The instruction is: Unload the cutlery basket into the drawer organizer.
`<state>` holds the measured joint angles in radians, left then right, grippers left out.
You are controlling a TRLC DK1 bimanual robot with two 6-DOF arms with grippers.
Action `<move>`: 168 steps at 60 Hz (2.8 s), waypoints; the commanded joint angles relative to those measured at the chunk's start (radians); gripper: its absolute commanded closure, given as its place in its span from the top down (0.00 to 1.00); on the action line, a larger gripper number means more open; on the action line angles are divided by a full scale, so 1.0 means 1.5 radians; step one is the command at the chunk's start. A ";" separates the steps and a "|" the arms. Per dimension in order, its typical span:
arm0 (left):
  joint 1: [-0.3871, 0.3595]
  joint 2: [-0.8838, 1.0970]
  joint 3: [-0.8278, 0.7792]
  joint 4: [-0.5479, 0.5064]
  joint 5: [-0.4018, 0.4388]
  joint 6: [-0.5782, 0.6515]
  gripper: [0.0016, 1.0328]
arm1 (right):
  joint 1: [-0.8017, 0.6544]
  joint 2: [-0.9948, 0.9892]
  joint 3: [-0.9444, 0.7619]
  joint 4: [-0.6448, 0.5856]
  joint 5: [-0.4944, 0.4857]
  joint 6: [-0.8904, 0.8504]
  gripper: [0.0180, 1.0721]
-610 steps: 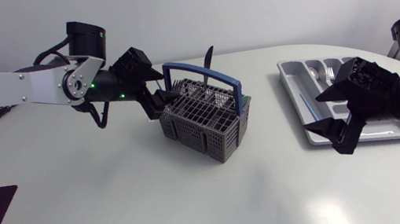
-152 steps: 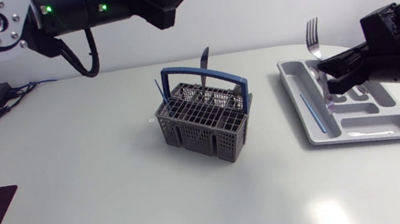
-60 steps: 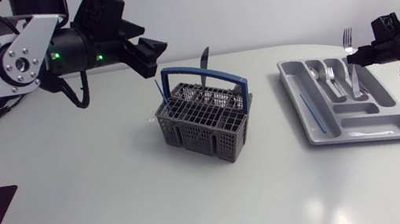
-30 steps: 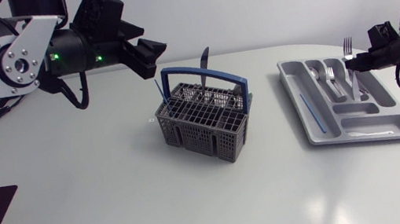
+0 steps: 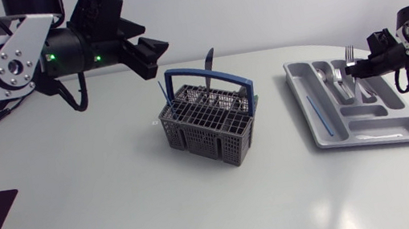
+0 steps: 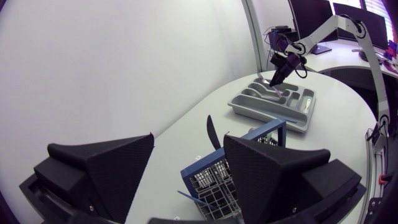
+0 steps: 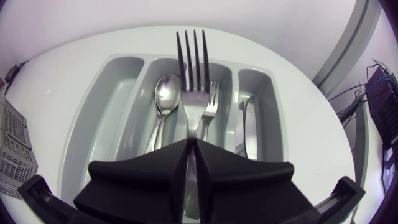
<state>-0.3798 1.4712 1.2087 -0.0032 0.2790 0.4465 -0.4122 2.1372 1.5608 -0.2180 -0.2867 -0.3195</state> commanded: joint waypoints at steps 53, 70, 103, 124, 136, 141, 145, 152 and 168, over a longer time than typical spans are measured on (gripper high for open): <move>0.040 -0.037 -0.117 0.074 0.007 0.030 0.87 | 0.065 -0.300 -0.256 0.011 0.002 -0.009 0.67; 0.085 0.076 -0.043 0.019 0.073 -0.046 0.86 | 0.223 -0.489 -0.351 -0.063 -0.006 0.014 0.70; 0.115 0.263 0.250 -0.314 0.125 -0.146 0.78 | 0.435 -0.546 -0.376 -0.147 0.037 0.058 0.72; 0.095 0.301 0.290 -0.356 0.080 -0.131 0.62 | 0.499 -0.529 -0.389 -0.140 0.056 0.070 0.72; 0.085 0.325 0.319 -0.377 0.067 -0.127 0.58 | 0.527 -0.518 -0.392 -0.137 0.064 0.072 0.72; 0.085 0.331 0.326 -0.379 0.062 -0.128 0.57 | 0.543 -0.513 -0.390 -0.134 0.066 0.070 0.72; 0.084 0.335 0.332 -0.379 0.057 -0.128 0.48 | 0.557 -0.507 -0.388 -0.130 0.071 0.068 0.72; 0.084 0.343 0.339 -0.379 0.056 -0.129 0.31 | 0.581 -0.503 -0.388 -0.126 0.078 0.065 0.72; 0.074 0.350 0.342 -0.384 0.052 -0.128 0.19 | 0.593 -0.499 -0.390 -0.122 0.083 0.064 0.72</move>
<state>-0.2630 1.9705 1.6897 -0.5682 0.3611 0.2546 0.4706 1.3712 0.9981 -0.4145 -0.1738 -0.2348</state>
